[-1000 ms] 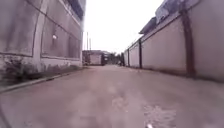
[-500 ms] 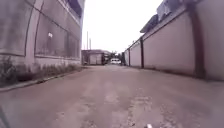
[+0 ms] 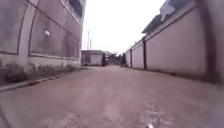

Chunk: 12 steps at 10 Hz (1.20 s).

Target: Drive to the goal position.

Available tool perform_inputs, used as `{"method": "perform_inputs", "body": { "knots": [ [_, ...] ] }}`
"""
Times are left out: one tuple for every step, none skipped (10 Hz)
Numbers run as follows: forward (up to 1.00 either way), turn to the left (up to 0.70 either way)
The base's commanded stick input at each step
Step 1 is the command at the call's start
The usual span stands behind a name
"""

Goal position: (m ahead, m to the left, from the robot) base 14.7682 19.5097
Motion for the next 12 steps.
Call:
{"method": "perform_inputs", "body": {
  "knots": [
    [1.0,0.0],
    [1.0,0.0],
    [1.0,0.0],
    [1.0,0.0],
    [1.0,0.0],
    [1.0,0.0],
    [1.0,0.0],
    [1.0,0.0],
    [1.0,0.0],
    [1.0,0.0],
    [1.0,0.0],
    [1.0,0.0]
  ]
}}
